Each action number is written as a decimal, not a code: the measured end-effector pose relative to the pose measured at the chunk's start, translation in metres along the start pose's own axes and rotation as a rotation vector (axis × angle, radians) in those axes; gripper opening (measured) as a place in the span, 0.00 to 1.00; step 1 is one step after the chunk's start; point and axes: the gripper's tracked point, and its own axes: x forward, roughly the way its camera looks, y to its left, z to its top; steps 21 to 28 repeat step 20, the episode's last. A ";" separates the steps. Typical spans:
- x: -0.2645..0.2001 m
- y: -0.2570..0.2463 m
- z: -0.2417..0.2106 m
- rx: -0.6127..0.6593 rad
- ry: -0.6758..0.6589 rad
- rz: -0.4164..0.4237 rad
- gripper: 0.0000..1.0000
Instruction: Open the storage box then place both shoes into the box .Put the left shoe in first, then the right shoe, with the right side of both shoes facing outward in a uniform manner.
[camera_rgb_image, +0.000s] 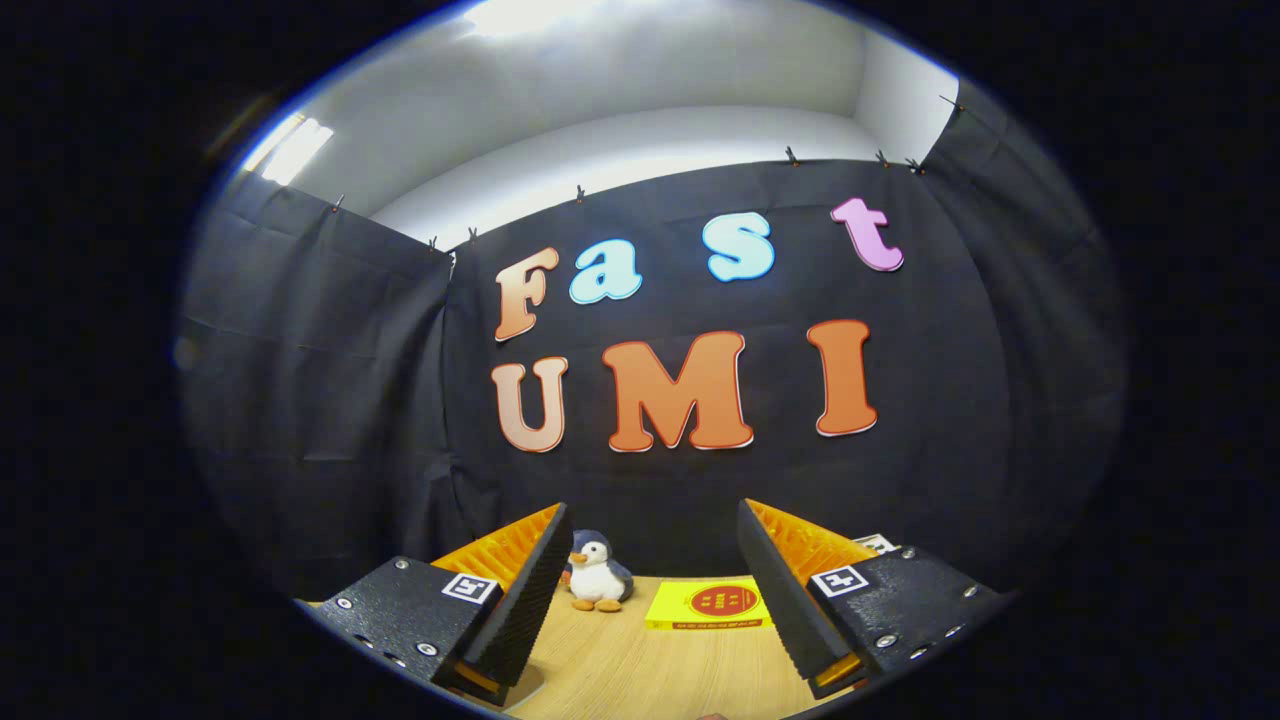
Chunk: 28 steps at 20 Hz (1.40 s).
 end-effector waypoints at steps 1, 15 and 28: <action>-0.003 -0.005 0.003 -0.010 -0.014 -0.013 0.98; -0.024 -0.050 0.019 -0.004 -0.041 -0.100 0.98; -0.022 -0.045 0.014 -0.023 -0.029 -0.102 0.98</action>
